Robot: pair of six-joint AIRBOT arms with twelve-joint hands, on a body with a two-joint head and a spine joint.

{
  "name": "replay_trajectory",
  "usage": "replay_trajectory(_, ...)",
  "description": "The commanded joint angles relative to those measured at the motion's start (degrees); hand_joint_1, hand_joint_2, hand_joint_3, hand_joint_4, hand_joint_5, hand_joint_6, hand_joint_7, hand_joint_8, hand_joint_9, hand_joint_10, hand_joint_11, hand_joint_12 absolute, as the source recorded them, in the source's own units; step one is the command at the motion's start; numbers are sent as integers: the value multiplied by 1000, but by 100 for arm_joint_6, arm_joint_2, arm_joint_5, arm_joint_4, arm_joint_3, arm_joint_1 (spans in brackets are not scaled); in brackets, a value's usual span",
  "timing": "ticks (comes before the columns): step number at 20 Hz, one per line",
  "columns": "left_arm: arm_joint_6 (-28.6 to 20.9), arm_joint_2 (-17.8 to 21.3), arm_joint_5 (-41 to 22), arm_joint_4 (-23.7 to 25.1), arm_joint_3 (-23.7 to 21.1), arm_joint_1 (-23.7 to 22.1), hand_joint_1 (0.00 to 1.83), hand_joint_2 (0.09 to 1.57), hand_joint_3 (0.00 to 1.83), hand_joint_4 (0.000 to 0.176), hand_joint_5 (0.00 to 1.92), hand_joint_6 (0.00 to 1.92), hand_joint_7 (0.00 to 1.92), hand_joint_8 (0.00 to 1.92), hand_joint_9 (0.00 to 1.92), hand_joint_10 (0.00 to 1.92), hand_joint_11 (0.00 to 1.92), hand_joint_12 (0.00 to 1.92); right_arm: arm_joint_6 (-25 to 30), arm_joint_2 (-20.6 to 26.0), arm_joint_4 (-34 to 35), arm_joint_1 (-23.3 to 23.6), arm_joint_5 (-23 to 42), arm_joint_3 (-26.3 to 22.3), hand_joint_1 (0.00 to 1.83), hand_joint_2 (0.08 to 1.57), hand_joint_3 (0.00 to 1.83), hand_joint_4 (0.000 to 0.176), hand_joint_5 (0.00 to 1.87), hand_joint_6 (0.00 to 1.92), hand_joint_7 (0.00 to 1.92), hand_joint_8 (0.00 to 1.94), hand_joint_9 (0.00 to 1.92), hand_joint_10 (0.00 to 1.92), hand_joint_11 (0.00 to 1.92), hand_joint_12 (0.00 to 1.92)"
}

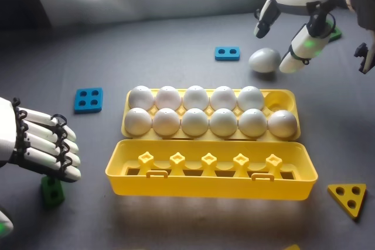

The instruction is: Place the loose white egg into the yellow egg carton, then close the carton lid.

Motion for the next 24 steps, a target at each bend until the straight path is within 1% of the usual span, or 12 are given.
replay_trajectory(1, -33, 63, -314, -323, 58, -7, 0, 1130, 0, 0, 252, 2, 257, 2, 210, 3, 0, 362, 35, 55, 10, 27, 589, 84, 951, 793, 4, 139, 756, 7, 0, 0, 44, 15, 16, 42)
replay_trajectory(3, -36, 63, -316, -323, 66, -3, 0, 1138, 0, 0, 234, 0, 230, 1, 183, 1, 0, 305, 60, -6, 10, 25, 590, 165, 942, 807, 0, 117, 786, 5, 0, 0, 63, 3, 0, 183)
replay_trajectory(5, -36, 62, -315, -324, 94, -3, 0, 1133, 0, 0, 245, 2, 240, 2, 192, 1, 0, 303, 60, -62, 10, -4, 594, 210, 924, 805, 0, 128, 815, 5, 0, 0, 73, 2, 0, 337)
replay_trajectory(7, -36, 39, -287, -323, 138, -2, 0, 1130, 0, 0, 251, 3, 242, 2, 190, 0, 0, 297, 60, -93, 9, -34, 617, 220, 900, 796, 0, 117, 842, 5, 9, 1, 98, 5, 0, 436)
replay_trajectory(11, -35, 30, -260, -323, 141, -12, 0, 1138, 2, 0, 266, 4, 252, 1, 204, 3, 0, 311, 60, -148, 9, -91, 663, 244, 877, 766, 0, 126, 891, 7, 20, 1, 129, 4, 0, 524)
replay_trajectory(13, -30, 29, -260, -319, 132, -23, 0, 1138, 1, 0, 240, 2, 212, 2, 155, 2, 0, 215, 60, -166, 9, -151, 695, 252, 875, 785, 3, 112, 909, 7, 30, 2, 131, 2, 0, 511)
replay_trajectory(15, -27, 20, -259, -311, 132, -34, 0, 1145, 4, 0, 239, 3, 224, 8, 163, 7, 0, 202, 60, -180, 9, -216, 707, 269, 878, 793, 5, 117, 925, 10, 44, 6, 131, 1, 0, 501)
replay_trajectory(20, -27, 16, -259, -309, 113, -60, 0, 1142, 0, 0, 269, 3, 251, 3, 194, 3, 0, 295, 60, -231, 8, -298, 723, 386, 912, 799, 3, 72, 952, 7, 79, 5, 144, 3, 0, 448)
replay_trajectory(21, -27, 17, -259, -309, 112, -60, 0, 1142, 0, 0, 269, 3, 251, 3, 194, 3, 0, 295, 60, -241, 8, -300, 723, 406, 912, 799, 3, 72, 952, 7, 79, 5, 144, 3, 0, 448)
replay_trajectory(22, -27, 14, -259, -309, 110, -61, 0, 1139, 0, 0, 256, 0, 234, 1, 179, 0, 0, 280, 60, -257, 8, -304, 727, 426, 916, 802, 2, 55, 975, 8, 93, 4, 137, 0, 0, 405)
replay_trajectory(23, -28, 13, -259, -309, 106, -65, 0, 1146, 1, 0, 257, 1, 230, 0, 172, 0, 0, 289, 60, -267, 8, -306, 728, 432, 917, 804, 3, 56, 978, 7, 92, 1, 132, 0, 0, 399)
replay_trajectory(24, -28, 14, -259, -309, 98, -68, 0, 1150, 2, 0, 256, 1, 237, 2, 180, 2, 0, 304, 60, -279, 8, -307, 735, 433, 893, 807, 4, 78, 980, 7, 102, 5, 136, 2, 0, 398)
